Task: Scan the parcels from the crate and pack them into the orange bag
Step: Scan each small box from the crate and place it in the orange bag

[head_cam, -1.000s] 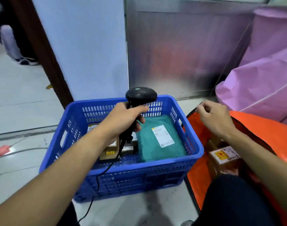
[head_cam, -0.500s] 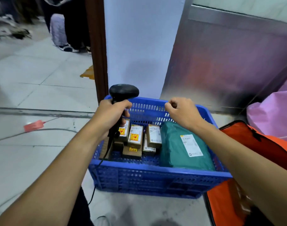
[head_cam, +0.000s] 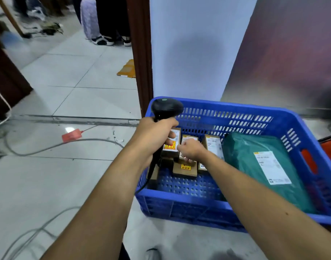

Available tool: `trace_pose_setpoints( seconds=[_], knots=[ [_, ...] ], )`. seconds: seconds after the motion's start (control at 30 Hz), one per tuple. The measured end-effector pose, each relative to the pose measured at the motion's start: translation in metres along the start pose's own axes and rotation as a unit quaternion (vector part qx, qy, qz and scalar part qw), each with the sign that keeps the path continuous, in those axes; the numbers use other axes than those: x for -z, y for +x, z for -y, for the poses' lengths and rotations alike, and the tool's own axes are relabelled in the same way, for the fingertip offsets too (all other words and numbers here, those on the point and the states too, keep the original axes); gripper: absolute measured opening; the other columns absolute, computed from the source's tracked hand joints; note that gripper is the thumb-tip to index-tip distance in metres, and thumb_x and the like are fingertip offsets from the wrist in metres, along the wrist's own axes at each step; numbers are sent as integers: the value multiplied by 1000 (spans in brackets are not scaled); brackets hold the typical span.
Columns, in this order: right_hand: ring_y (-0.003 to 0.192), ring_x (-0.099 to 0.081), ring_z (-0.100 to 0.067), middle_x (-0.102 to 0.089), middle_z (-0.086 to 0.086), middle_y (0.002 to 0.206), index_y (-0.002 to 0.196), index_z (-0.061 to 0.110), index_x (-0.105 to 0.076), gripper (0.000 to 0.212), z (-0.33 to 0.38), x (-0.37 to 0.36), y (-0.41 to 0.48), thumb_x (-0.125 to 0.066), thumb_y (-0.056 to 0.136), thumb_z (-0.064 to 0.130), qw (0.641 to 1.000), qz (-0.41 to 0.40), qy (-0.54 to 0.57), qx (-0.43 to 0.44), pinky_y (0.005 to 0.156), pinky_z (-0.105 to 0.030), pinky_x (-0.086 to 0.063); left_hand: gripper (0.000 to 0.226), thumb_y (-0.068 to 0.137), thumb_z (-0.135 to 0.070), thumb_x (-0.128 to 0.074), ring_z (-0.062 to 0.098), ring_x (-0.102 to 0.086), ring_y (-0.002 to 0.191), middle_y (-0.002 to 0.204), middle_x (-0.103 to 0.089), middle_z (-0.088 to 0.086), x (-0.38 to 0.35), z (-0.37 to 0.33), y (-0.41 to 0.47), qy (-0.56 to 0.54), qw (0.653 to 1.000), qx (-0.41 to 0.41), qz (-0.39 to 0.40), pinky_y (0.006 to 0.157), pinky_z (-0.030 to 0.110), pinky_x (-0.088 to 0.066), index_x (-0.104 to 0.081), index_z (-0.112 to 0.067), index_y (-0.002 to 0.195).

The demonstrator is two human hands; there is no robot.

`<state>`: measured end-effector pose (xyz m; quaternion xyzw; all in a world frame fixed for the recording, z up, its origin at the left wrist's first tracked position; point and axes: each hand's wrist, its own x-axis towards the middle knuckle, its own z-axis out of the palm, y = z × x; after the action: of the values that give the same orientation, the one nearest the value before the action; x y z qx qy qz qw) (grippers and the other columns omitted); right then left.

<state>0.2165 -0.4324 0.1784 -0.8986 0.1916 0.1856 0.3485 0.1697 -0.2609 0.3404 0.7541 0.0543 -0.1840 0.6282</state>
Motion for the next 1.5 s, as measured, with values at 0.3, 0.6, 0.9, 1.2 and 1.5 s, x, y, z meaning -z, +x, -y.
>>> trace_pose_setpoints(
  seconds=[0.3, 0.6, 0.9, 1.2, 1.5],
  knots=[
    [114, -63, -30, -55, -11, 138, 149, 10, -41, 63, -26, -44, 67, -58, 99, 45, 938, 28, 311, -147, 93, -42, -57, 20, 89, -33, -71, 12, -61, 56, 66, -71, -4, -16, -13, -5, 22, 999, 9, 22, 74, 34, -47, -74, -13, 87],
    [109, -61, -28, -65, -11, 127, 128, 10, -56, 39, -26, -65, 92, -57, 97, 33, 881, 18, 438, -176, 89, -39, -53, 18, 90, -32, -72, 11, -58, 53, 62, -69, -4, -23, -27, -4, 9, 1000, 14, 5, 62, 28, -46, -72, -13, 89],
    [108, -63, -30, -64, -11, 125, 131, 14, -57, 58, -33, -74, 110, -67, 89, 53, 867, 9, 456, -200, 95, -44, -58, 17, 90, -30, -72, 11, -58, 54, 67, -71, 0, -18, -27, 1, -13, 1000, 10, 0, 63, 27, -44, -73, -13, 91],
    [92, -77, -26, -75, -12, 106, 129, 19, -57, 49, -38, -29, 67, -73, 88, 41, 865, 31, 480, -141, 81, -35, -61, 14, 90, -29, -72, 10, -56, 51, 64, -70, -3, -18, -27, 6, -23, 1000, -16, -14, 66, 29, -48, -71, -15, 91],
    [92, -77, -29, -79, -12, 108, 125, 7, -65, 38, -77, 78, -53, -69, 90, 23, 879, -48, 467, -81, 76, -36, -63, 14, 91, -23, -71, 13, -56, 52, 63, -70, 1, -34, -28, -4, -18, 998, -48, 28, 56, 30, -47, -71, -11, 98]
  ],
)
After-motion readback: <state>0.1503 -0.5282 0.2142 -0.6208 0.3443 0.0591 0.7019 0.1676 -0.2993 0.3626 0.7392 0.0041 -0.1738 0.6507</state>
